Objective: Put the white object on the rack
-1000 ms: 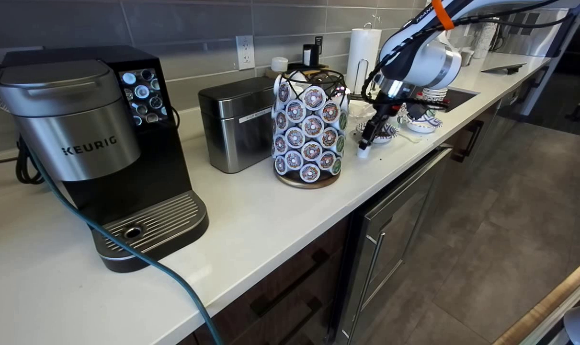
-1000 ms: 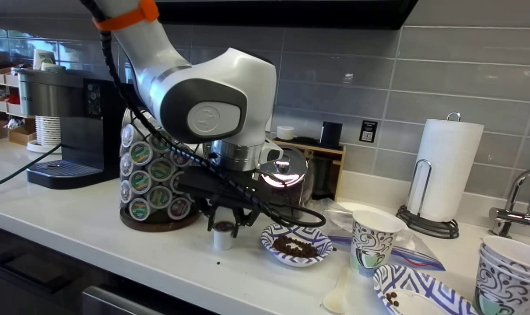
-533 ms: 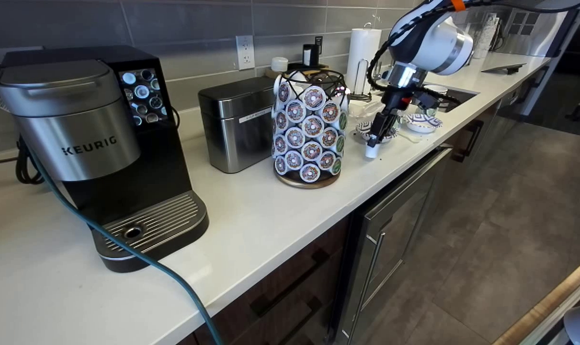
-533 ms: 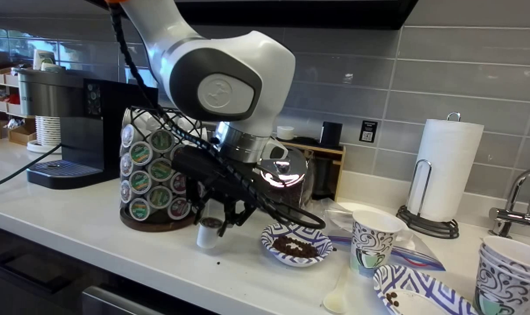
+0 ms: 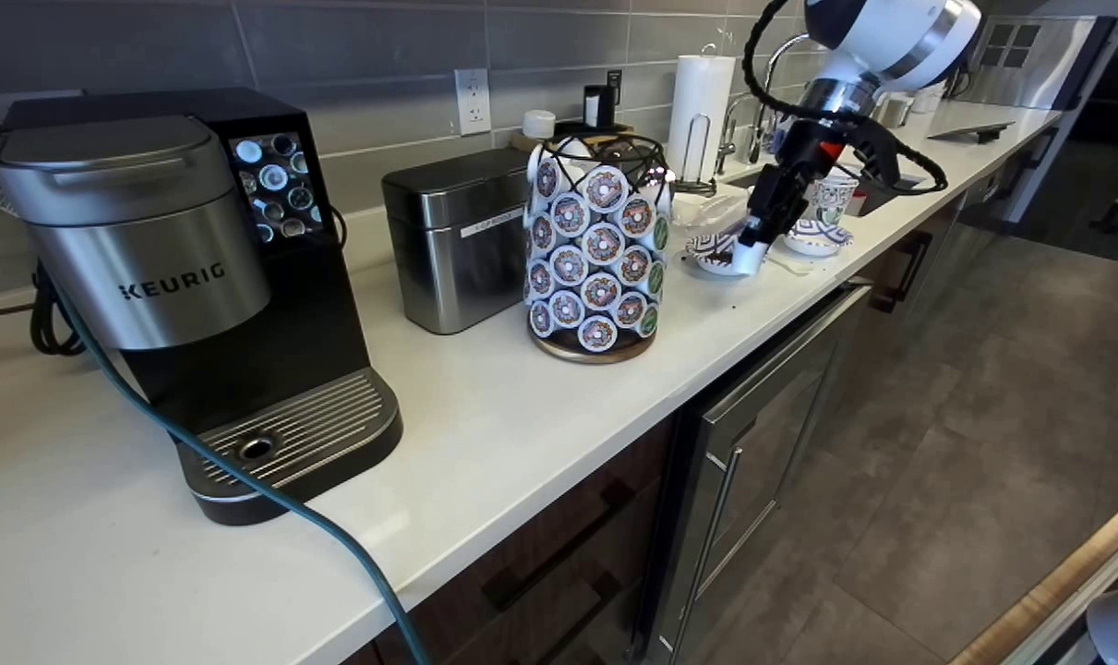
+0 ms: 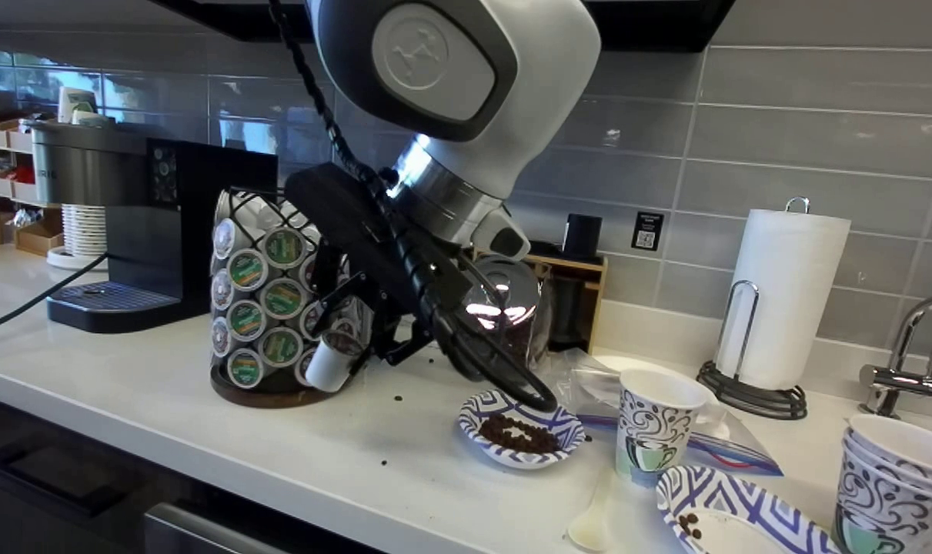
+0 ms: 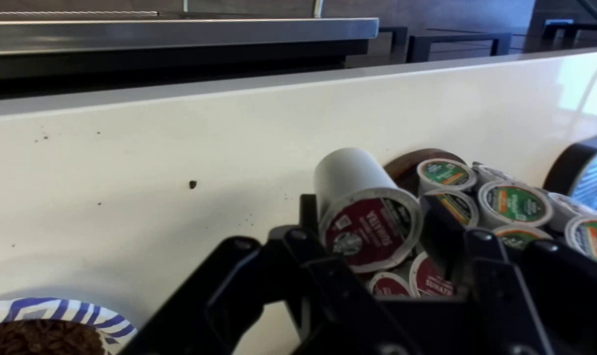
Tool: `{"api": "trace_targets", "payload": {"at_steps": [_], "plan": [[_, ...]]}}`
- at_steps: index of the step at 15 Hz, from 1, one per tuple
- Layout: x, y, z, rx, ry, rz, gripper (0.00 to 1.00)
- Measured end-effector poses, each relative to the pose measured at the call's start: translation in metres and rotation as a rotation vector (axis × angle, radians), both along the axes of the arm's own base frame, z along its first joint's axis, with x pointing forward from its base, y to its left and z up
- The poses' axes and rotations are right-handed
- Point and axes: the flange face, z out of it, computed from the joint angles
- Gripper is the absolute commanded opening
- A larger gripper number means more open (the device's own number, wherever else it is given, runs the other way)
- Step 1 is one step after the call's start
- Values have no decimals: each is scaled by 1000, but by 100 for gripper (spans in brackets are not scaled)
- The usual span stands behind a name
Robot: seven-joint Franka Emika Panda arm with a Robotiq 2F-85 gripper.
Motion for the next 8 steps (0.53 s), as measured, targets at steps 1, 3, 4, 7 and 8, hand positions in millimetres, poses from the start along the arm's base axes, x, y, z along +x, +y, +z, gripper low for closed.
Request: {"api": "trace_targets", "payload": {"at_steps": [1,3,4,7,8], "plan": [[-3,-4,4,36,7,-25,28],[-6,-11,13,111,5,-70,28],[-8,-13,17,145,-3,-88,28],[-13,-14,26,252,-26,-120,28],[-14,-14,29,287,-36,-122,28]]}}
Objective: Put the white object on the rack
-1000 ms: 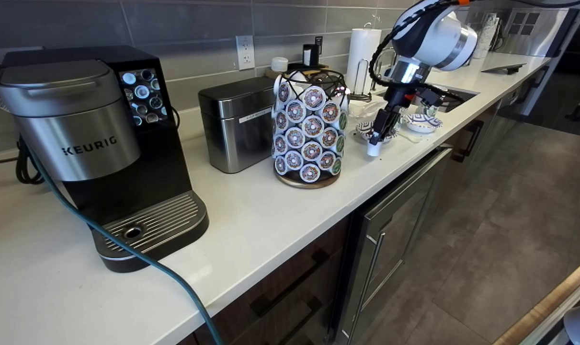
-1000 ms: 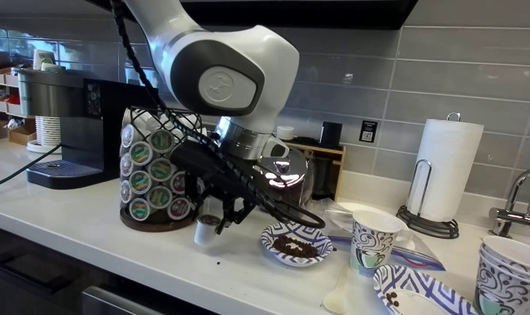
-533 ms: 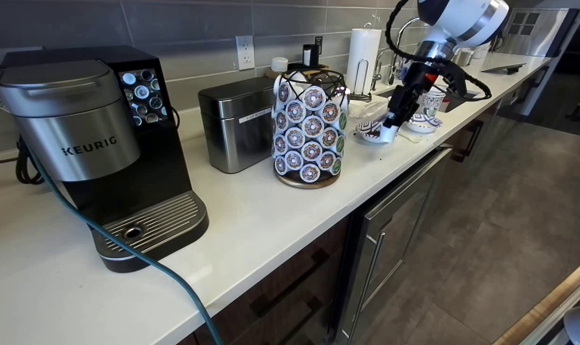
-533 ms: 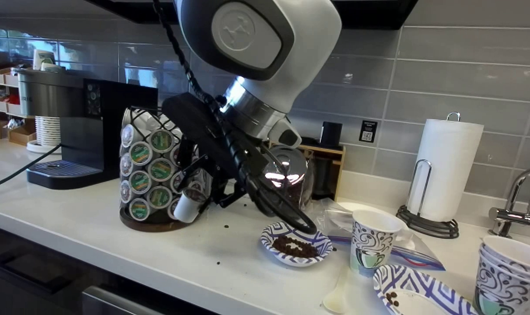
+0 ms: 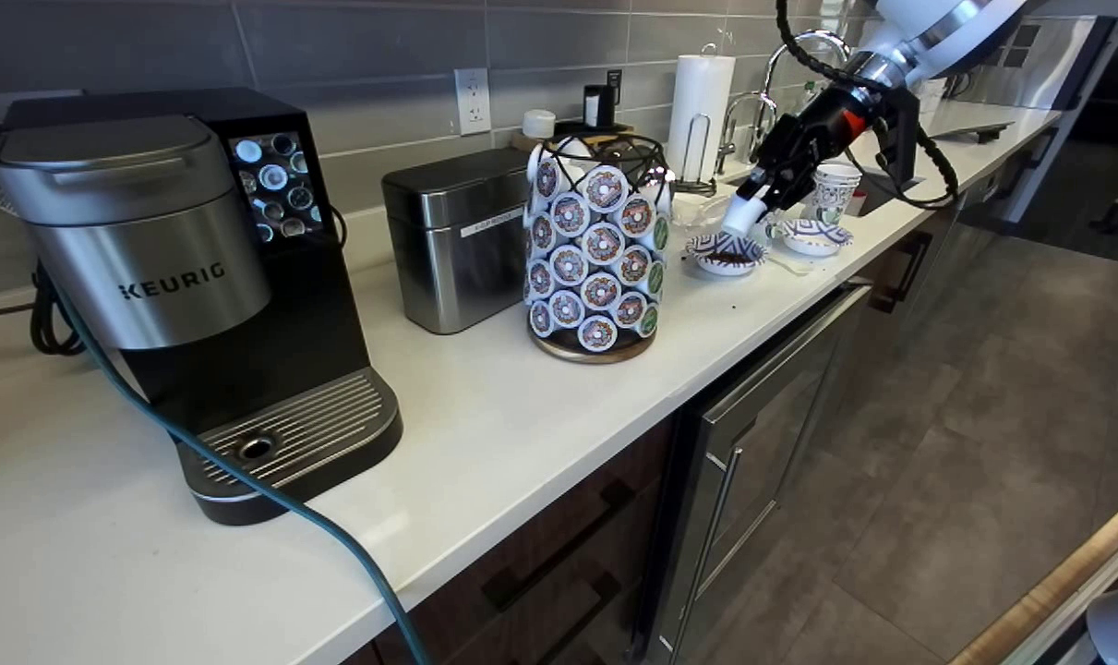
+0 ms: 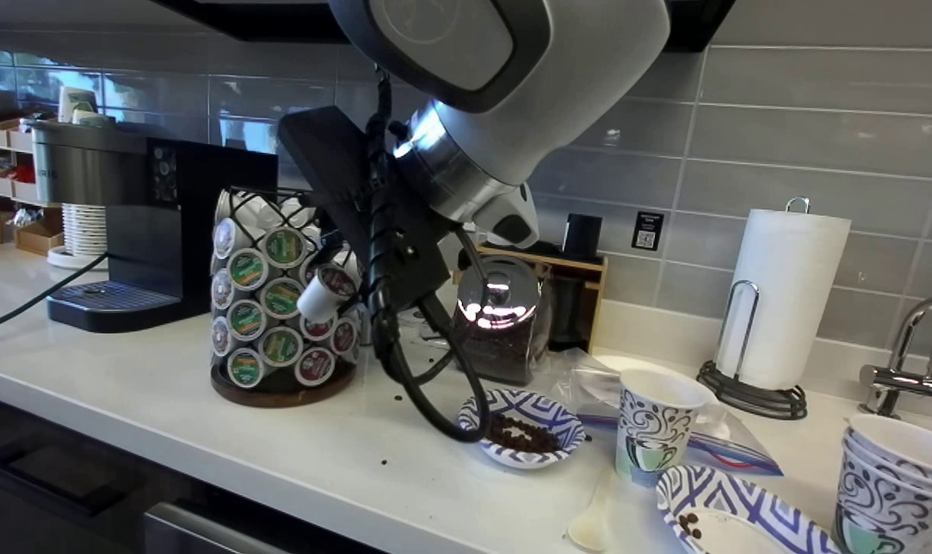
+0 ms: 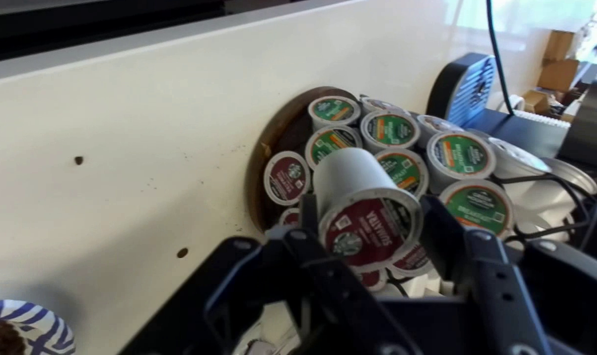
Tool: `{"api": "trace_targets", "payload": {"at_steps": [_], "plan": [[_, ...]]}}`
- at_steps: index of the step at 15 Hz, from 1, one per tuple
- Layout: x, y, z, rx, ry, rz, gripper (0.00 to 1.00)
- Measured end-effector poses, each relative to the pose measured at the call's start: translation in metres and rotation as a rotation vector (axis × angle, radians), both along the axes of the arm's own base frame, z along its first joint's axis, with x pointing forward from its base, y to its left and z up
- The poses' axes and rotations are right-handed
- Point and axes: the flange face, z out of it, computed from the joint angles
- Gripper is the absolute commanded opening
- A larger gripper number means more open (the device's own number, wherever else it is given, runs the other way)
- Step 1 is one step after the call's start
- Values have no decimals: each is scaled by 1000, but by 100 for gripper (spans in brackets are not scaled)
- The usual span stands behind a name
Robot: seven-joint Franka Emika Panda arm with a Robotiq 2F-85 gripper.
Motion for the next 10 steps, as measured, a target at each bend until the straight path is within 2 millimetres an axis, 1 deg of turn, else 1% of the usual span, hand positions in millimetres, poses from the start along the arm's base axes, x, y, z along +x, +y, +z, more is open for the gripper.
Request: {"api": "trace_targets", "payload": {"at_steps": [5,10], "plan": [[1,11,8,139,-75,13,28],[4,23,12,206,-155,47,28]]}}
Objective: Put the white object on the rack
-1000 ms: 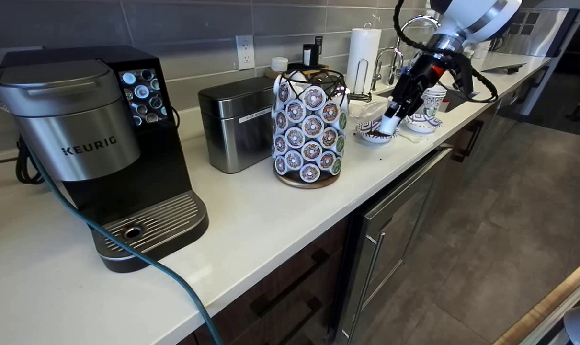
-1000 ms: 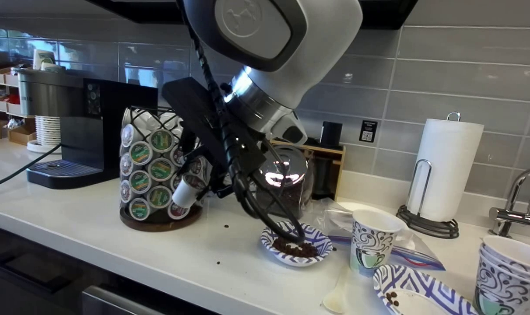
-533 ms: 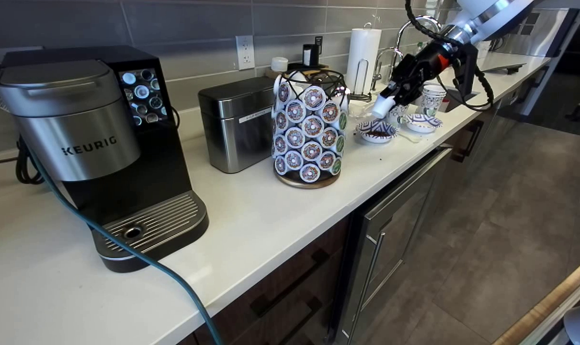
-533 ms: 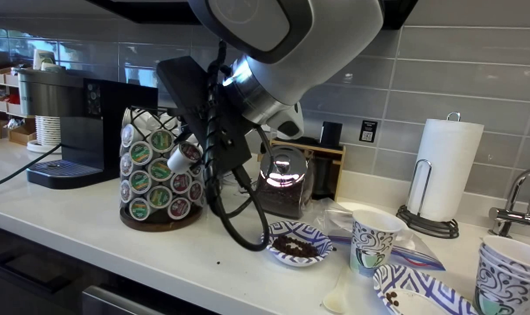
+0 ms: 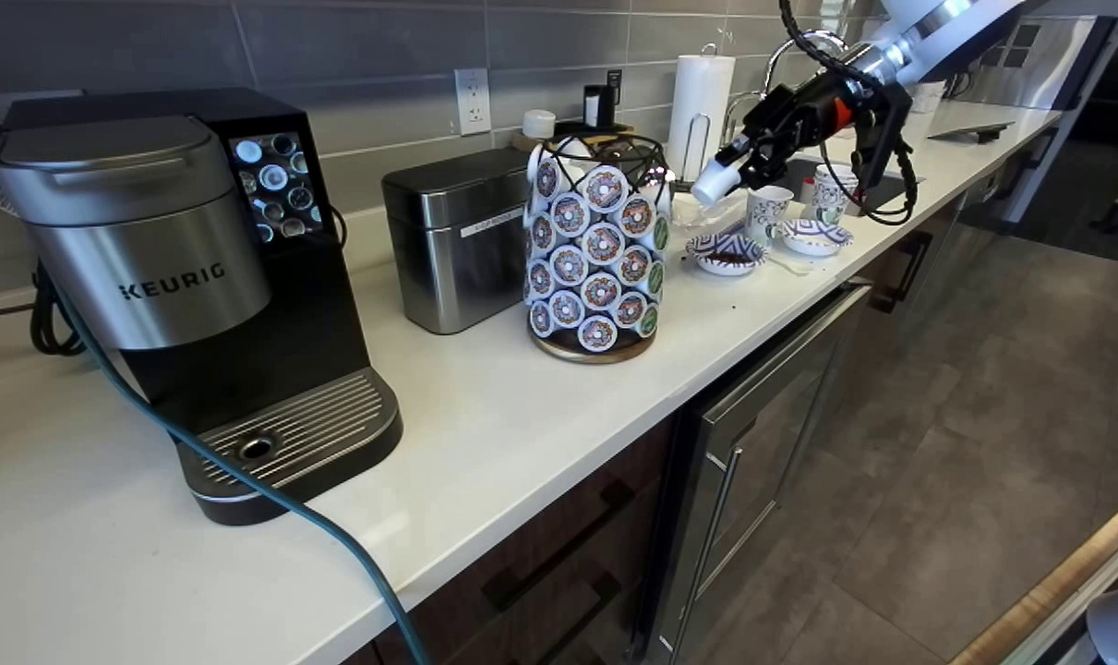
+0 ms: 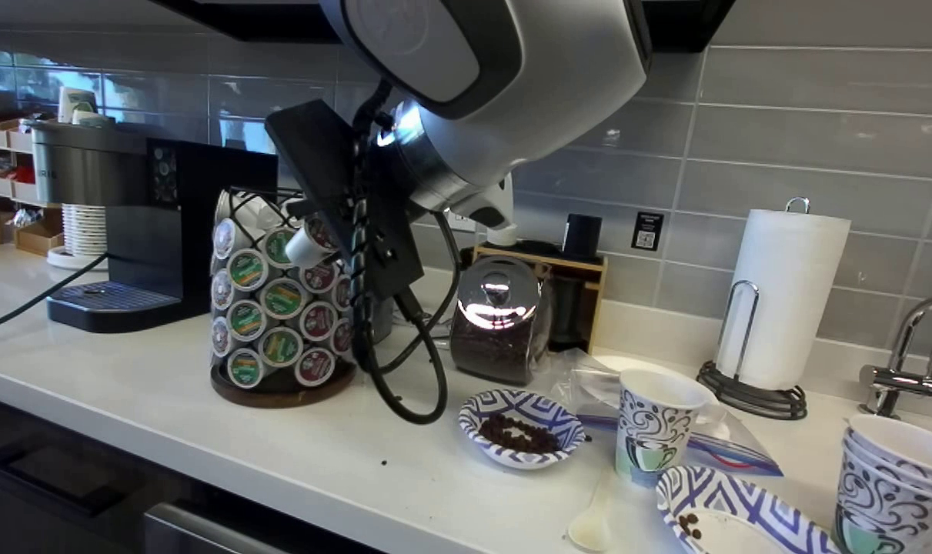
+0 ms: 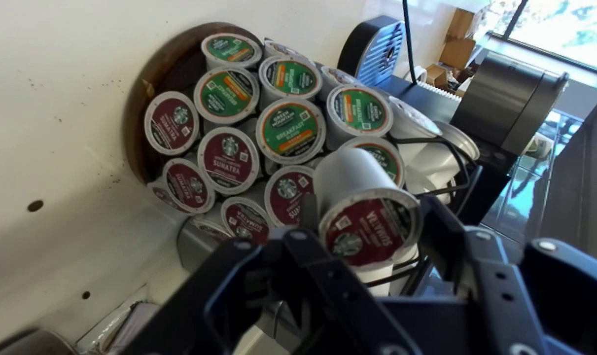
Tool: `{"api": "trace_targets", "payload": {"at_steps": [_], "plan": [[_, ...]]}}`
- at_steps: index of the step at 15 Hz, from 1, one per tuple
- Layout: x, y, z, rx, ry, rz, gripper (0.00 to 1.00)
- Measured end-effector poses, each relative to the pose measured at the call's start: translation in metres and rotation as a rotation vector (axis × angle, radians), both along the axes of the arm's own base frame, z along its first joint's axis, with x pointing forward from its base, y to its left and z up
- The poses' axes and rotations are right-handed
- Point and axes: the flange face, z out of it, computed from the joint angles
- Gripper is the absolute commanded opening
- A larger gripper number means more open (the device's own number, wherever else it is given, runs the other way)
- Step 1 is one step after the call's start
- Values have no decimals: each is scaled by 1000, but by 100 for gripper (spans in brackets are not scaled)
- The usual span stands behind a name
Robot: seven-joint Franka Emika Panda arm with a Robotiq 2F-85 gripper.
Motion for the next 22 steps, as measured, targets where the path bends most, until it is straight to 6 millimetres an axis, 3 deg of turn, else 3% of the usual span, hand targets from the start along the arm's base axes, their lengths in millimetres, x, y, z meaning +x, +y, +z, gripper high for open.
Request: {"api": "trace_targets", "payload": {"at_steps": [6,7,11,12,22], "plan": [[3,1,4,52,-95,10,28],[2,1,5,67,-103,19,53],[2,2,4,95,-117,33,53],[2,2,3,95,-118,33,28],[8,1,2,162,-128,-28,28]]}}
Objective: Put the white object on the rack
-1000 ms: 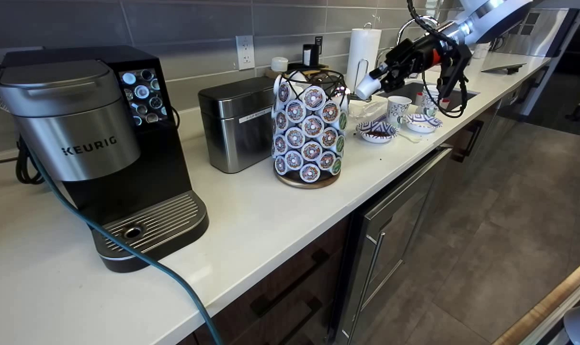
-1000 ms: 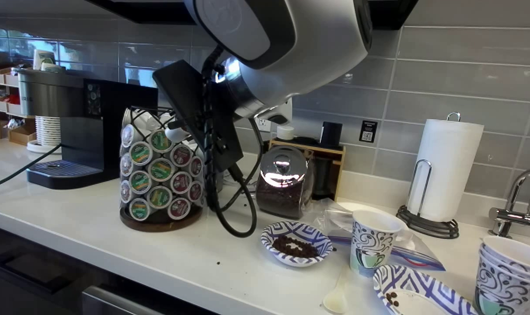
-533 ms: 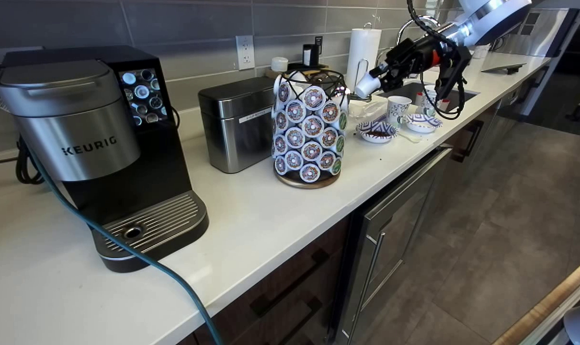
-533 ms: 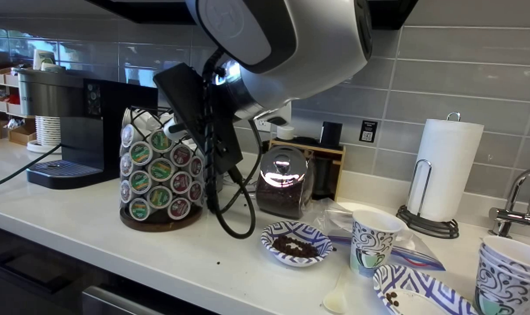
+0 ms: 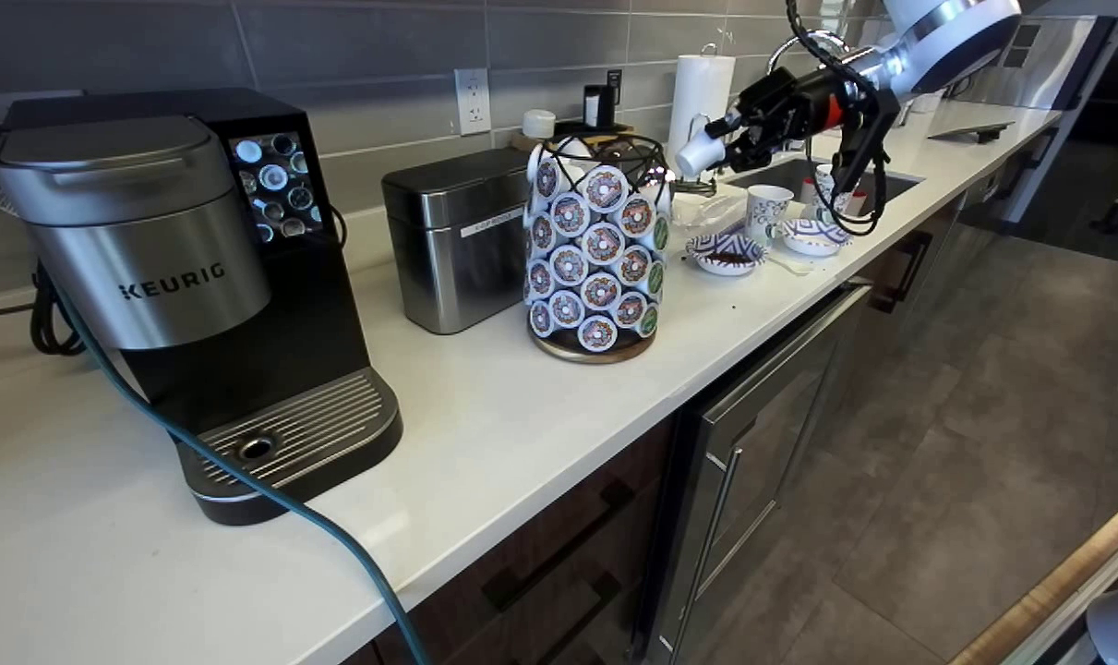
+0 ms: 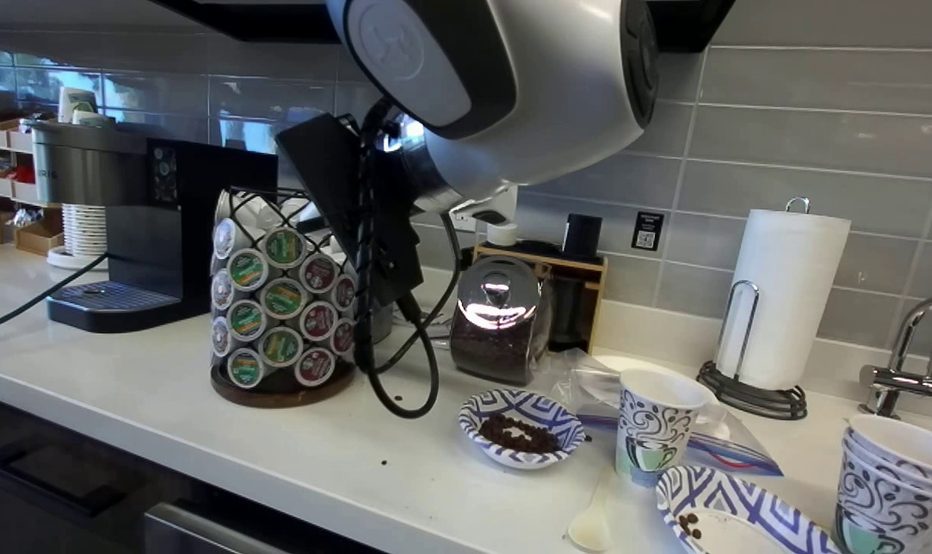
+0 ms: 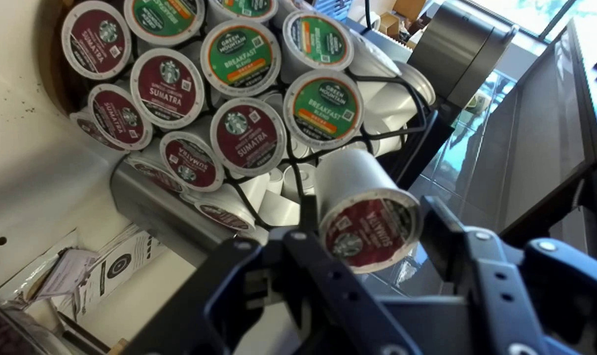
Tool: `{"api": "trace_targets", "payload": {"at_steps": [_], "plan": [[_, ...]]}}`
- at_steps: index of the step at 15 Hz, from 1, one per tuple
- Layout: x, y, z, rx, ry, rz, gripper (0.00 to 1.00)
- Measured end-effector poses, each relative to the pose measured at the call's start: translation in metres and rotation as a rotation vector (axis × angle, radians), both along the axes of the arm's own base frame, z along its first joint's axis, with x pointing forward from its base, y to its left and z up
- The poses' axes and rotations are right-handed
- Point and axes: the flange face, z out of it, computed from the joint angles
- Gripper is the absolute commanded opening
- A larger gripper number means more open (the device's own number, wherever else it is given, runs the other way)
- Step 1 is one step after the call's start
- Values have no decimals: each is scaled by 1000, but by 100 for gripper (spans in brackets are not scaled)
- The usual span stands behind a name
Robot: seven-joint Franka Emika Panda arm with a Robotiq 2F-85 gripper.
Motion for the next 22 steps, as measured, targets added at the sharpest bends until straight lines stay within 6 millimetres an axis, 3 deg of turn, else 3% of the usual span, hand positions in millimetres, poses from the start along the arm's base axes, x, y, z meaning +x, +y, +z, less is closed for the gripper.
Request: {"api": "trace_targets", "payload": {"at_steps": [22], "plan": [[17,17,-40,225,104,-66,28]]}}
